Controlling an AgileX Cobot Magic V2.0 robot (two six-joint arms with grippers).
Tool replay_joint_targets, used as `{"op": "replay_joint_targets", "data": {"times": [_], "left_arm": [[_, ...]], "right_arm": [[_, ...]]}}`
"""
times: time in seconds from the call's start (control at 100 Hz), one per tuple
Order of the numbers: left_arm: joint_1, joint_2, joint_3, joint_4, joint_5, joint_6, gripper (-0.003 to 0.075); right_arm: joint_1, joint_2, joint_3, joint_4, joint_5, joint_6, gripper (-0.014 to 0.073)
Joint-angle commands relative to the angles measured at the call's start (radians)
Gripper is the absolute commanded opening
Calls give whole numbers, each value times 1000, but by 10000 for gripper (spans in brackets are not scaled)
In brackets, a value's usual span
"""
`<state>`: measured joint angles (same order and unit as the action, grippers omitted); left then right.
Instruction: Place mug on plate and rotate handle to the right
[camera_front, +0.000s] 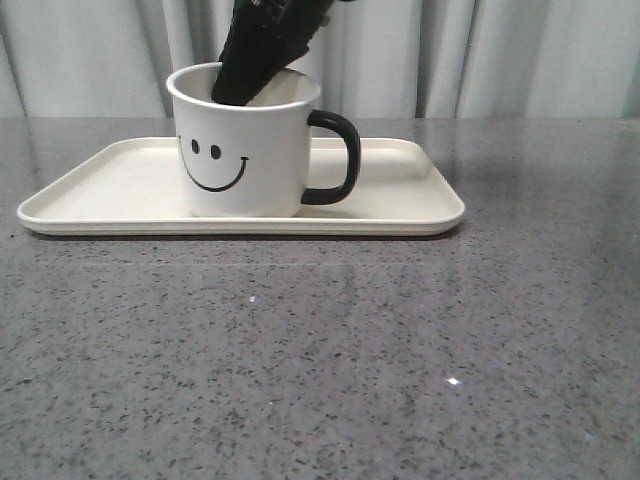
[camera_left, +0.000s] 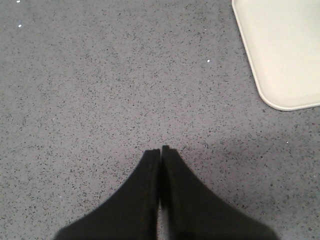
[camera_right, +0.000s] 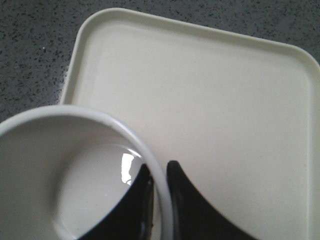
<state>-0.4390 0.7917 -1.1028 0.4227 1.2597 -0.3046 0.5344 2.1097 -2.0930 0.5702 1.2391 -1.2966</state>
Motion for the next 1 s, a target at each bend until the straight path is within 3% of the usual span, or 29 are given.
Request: {"op": "replay_joint_targets", "data": {"times": [0.0,0.78,0.99], "left_arm": [[-5,-3,-23,22,-53,-7,-20],[-5,-3,-23,22,-55,-7,-20],[-5,-3,-23,22,-55,-7,-20]], "right_arm": [[0,-51,-22,34,98,-10,-66],[0,-51,-25,35,96,-5,-63],[0,-51,-25,45,96,19,73]]}}
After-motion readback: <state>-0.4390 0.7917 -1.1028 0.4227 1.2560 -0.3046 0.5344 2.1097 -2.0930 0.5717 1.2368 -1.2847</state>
